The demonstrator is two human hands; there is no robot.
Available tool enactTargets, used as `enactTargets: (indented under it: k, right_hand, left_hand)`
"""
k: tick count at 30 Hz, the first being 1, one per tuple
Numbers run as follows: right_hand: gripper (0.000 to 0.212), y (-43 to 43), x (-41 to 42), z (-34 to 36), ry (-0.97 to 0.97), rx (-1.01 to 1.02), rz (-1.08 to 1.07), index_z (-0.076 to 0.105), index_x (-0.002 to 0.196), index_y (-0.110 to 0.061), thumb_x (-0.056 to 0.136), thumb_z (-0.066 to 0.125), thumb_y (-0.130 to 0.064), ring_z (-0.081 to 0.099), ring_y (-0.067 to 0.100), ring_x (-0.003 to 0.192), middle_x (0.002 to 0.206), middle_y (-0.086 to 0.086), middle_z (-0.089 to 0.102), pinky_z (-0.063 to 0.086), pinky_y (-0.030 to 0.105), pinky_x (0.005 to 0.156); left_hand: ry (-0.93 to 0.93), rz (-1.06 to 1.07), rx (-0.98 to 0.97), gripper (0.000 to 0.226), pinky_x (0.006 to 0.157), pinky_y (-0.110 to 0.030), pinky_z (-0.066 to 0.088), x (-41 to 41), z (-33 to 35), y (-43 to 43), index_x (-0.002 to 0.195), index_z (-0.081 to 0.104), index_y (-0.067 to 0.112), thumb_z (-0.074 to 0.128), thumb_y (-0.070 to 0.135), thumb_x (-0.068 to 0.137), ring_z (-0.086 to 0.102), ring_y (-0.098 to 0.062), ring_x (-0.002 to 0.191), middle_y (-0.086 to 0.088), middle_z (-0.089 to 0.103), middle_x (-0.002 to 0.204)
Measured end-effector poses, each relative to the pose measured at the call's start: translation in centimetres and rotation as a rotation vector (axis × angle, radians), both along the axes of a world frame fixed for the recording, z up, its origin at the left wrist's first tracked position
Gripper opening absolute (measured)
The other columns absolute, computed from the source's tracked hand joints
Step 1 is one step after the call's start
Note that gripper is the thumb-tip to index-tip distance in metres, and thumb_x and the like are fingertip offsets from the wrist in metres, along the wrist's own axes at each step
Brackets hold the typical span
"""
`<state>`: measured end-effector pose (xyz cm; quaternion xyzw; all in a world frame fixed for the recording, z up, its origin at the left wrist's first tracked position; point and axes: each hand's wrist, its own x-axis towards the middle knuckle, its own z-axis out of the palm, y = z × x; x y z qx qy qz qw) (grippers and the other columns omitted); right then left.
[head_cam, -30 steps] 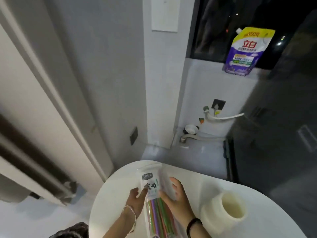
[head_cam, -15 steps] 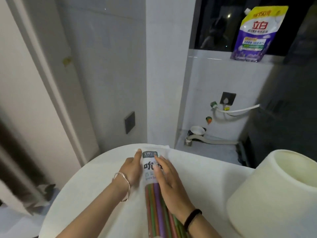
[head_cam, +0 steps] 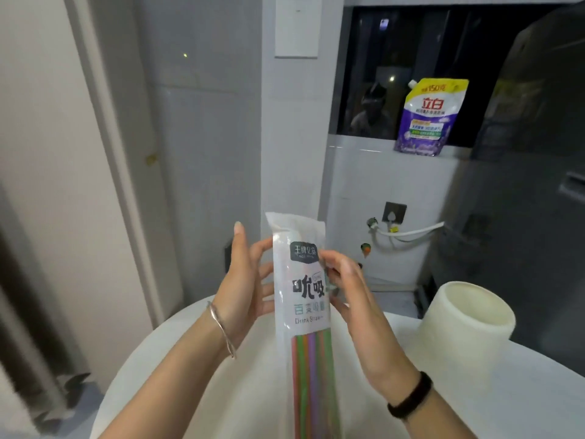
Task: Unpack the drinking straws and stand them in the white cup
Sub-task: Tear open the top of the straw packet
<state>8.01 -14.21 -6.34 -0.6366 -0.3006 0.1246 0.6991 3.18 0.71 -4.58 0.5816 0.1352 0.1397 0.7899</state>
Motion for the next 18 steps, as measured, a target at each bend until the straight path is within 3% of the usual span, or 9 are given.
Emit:
enactTargets:
  k: [2,4,6,8,10,13,15,18]
  right_hand:
    - [0.054,-1.6,-1.3,2.3,0.021,0.036,0.015,0.062,0.101,-0.029,0.078,0.036,-0.071,0.054,0.000,0.117,0.117,-0.016,0.064,0.041,0.025,0.101]
    - [0.056,-3.5,-3.3,4.5,0.057,0.021,0.056,0.059,0.085,-0.023,0.072,0.039,-0.073,0.055,0.009,0.118,0.120,-0.010,0.064,0.040,0.035,0.104]
    - [0.051,-5.0,-5.6,6.0,0.061,-0.017,0.098,0.055,0.077,-0.022,0.076,0.043,-0.072,0.057,0.011,0.116,0.119,-0.008,0.065,0.041,0.036,0.102]
    - [0.045,-6.1,-7.4,7.0,0.068,-0.046,0.094,0.060,0.078,-0.023,0.075,0.047,-0.066,0.059,0.015,0.114,0.116,0.000,0.067,0.043,0.035,0.100]
    - [0.047,-7.2,-9.0,7.7,0.078,-0.054,0.086,0.068,0.093,-0.022,0.071,0.051,-0.060,0.062,0.014,0.110,0.111,0.005,0.069,0.046,0.034,0.098]
    - [0.049,-8.3,-10.9,8.6,0.073,-0.063,0.105,0.066,0.098,-0.006,0.074,0.057,-0.048,0.067,0.008,0.098,0.091,-0.007,0.073,0.049,0.031,0.091]
    - [0.062,-9.0,-12.2,9.3,0.056,-0.071,0.107,0.056,0.099,0.013,0.073,0.059,-0.044,0.068,0.009,0.095,0.091,-0.007,0.072,0.053,0.031,0.090]
    - [0.068,-9.7,-13.5,9.8,0.019,-0.098,0.080,0.051,0.094,0.020,0.071,0.061,-0.043,0.067,0.012,0.098,0.095,0.001,0.069,0.050,0.032,0.096]
  left_hand:
    - [-0.022,-0.067,0.042,0.078,0.073,-0.035,0.055,-2.1,2.2,-0.8,0.117,0.062,0.020,0.018,0.075,0.084,0.068,-0.032,0.094,-0.009,0.073,0.113]
    - [-0.041,-0.131,0.105,0.065,0.065,-0.033,0.057,-4.7,4.3,-2.2,0.090,0.066,0.021,0.034,0.076,0.074,0.072,-0.024,0.086,0.002,0.074,0.098]
    - [-0.041,-0.161,0.211,0.051,0.064,-0.029,0.058,-7.2,5.8,-4.0,0.075,0.061,0.024,0.047,0.072,0.065,0.071,-0.011,0.074,0.011,0.070,0.084]
    - [-0.036,-0.152,0.311,0.047,0.069,-0.028,0.060,-8.7,6.4,-5.7,0.079,0.057,0.022,0.053,0.067,0.067,0.072,-0.008,0.076,0.012,0.070,0.083]
    - [-0.031,-0.151,0.335,0.038,0.067,-0.022,0.059,-9.8,6.5,-7.1,0.082,0.055,0.019,0.057,0.058,0.079,0.074,-0.012,0.088,0.005,0.073,0.092]
    - [-0.009,-0.142,0.330,0.029,0.064,-0.020,0.057,-11.1,6.9,-8.5,0.076,0.053,0.019,0.059,0.045,0.087,0.070,-0.019,0.103,-0.010,0.072,0.103]
    - [0.009,-0.149,0.334,0.030,0.063,-0.019,0.055,-12.1,7.3,-9.3,0.077,0.054,0.019,0.059,0.047,0.085,0.068,-0.022,0.108,-0.013,0.070,0.111]
    - [0.005,-0.199,0.310,0.040,0.064,-0.021,0.055,-13.2,7.7,-10.0,0.082,0.055,0.018,0.060,0.058,0.075,0.069,-0.020,0.106,-0.009,0.071,0.112]
